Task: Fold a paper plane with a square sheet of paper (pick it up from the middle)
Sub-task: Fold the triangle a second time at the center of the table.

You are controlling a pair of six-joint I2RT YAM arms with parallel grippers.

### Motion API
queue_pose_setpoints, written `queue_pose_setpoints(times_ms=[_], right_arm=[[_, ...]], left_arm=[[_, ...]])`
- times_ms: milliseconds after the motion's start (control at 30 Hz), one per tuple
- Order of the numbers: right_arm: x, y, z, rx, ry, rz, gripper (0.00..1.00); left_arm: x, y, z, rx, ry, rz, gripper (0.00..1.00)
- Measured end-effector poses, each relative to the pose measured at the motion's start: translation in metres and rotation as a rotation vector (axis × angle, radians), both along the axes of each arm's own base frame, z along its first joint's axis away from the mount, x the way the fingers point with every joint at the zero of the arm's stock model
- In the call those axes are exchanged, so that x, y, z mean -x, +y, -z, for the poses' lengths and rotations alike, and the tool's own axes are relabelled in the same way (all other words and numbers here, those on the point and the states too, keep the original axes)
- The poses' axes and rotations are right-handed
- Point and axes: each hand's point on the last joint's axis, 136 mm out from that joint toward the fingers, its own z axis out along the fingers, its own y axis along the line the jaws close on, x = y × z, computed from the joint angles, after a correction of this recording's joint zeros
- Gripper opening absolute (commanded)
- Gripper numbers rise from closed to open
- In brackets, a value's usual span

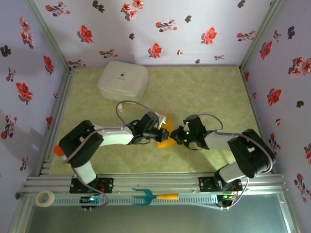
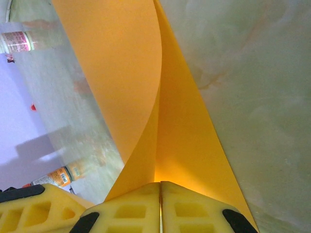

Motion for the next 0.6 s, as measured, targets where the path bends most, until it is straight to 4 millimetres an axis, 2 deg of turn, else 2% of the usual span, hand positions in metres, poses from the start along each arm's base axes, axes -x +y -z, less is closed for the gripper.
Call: queue_pose_setpoints(times_ms=[133, 267, 600], right_arm=[[0.001, -0.002, 0.004, 0.013, 0.008, -0.002, 0.1], [0.009, -0.01, 0.018, 0.079, 0.039, -0.014, 0.07], [0.006, -0.02, 0.019, 0.201, 0.001, -0.078, 0.08]], left_arm=[[-0.001, 0.002, 0.002, -0.004, 0.003, -0.004, 0.01], [-0.003, 0.004, 0.002, -0.005, 0.003, -0.009, 0.01], [-0.02, 0.019, 0.012, -0.02, 0.02, -0.049, 0.01]])
